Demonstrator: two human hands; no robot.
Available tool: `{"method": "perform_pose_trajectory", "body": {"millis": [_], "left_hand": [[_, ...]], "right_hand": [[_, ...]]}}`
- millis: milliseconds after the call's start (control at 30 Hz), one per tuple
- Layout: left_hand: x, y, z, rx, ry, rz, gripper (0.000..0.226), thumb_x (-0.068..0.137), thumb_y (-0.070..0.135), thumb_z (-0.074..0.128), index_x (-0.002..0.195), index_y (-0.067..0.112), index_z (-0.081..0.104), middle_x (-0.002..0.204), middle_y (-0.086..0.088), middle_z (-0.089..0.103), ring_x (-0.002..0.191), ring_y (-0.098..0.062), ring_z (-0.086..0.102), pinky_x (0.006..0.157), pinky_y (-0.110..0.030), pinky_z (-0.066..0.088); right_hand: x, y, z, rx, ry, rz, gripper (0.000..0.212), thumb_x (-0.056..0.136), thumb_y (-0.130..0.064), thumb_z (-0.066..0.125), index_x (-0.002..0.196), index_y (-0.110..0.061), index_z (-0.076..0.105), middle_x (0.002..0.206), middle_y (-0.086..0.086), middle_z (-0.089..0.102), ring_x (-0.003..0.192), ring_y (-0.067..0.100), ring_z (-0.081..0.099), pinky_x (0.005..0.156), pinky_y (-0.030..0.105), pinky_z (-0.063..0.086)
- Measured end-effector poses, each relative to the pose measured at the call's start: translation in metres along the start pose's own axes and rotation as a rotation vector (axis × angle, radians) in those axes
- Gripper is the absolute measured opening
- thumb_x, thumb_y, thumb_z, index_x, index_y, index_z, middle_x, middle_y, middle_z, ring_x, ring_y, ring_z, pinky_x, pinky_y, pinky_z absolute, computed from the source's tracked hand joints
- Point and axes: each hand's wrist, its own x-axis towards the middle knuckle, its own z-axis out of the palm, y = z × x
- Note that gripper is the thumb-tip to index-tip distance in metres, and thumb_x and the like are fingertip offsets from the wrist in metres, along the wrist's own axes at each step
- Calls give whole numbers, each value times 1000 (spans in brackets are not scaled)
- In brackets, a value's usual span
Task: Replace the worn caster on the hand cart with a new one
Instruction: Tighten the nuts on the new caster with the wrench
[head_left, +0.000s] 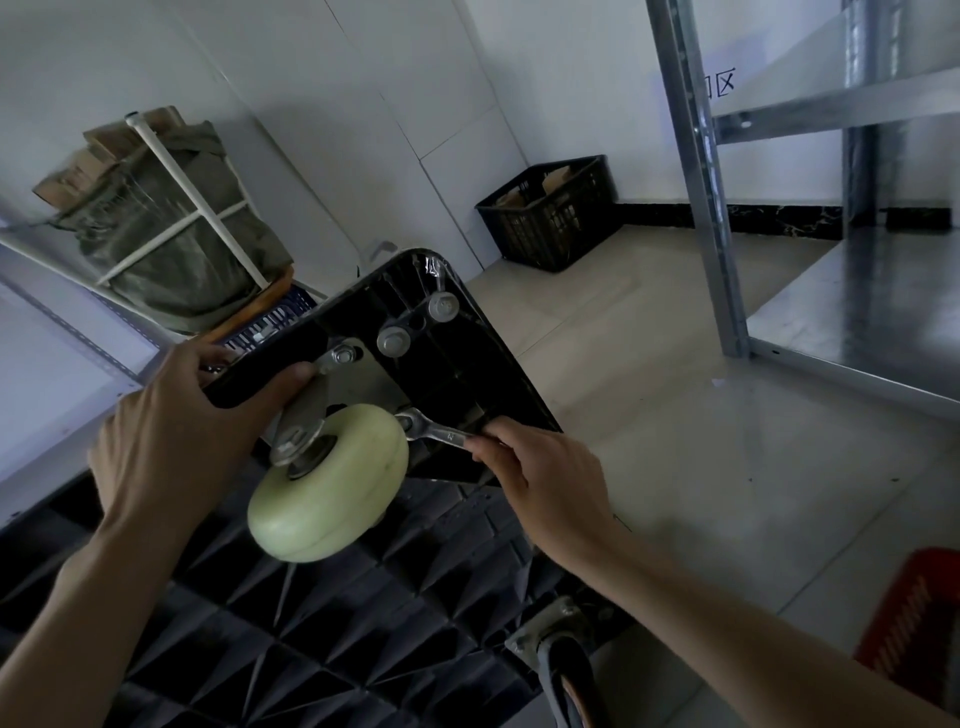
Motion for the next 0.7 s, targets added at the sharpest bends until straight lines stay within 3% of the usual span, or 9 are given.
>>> {"method": "perform_pose_trajectory", "body": {"millis": [100, 300, 467, 533, 600, 700], "left_hand": [[-2, 2, 0, -3, 7, -9, 100, 54, 105, 40, 120, 32, 54, 119, -6, 69, 106, -36, 63, 86, -51, 51], [-2, 2, 0, -45, 5, -33, 105, 48, 107, 42, 120, 32, 55, 122, -5, 69, 109, -35, 62, 90, -54, 52], [-2, 1, 1, -23, 22, -24, 99, 53, 104, 43, 120, 32, 55, 119, -5, 69, 108, -35, 62, 88, -52, 51], [-2, 0, 2, -19, 29, -22, 97, 54, 104, 44, 121, 33, 55, 119, -5, 70, 108, -35, 63, 87, -51, 51], [-2, -1, 2, -7, 30, -14, 97, 56, 103, 43, 122, 33, 55, 120, -5, 69, 109, -35, 63, 88, -51, 51], [-2, -1, 3, 6, 43, -3, 98, 58, 102, 43, 124, 30, 56, 120, -7, 70, 110, -36, 63, 89, -51, 50]], "right_hand": [[8, 1, -14, -80, 10, -83, 34, 105, -50, 39, 91, -33, 65, 53, -16, 34, 42, 3, 33, 44, 16, 16], [-4, -4, -19, -75, 6, -128, 33, 105, -48, 41, 89, -31, 65, 55, -18, 32, 44, 5, 33, 49, 14, 14], [7, 0, -27, -125, 53, -148, 38, 104, -50, 38, 90, -29, 66, 62, -20, 38, 46, 4, 36, 50, 22, 25], [26, 4, -35, -148, 5, -214, 40, 103, -52, 38, 93, -28, 69, 63, -21, 49, 47, 4, 42, 57, 24, 35], [45, 4, -45, -203, -107, -294, 46, 101, -58, 35, 99, -30, 71, 76, -18, 68, 56, 5, 58, 69, 28, 44], [71, -5, -60, -306, -250, -377, 51, 96, -64, 30, 105, -34, 70, 90, -15, 74, 75, 11, 70, 79, 29, 43]]}}
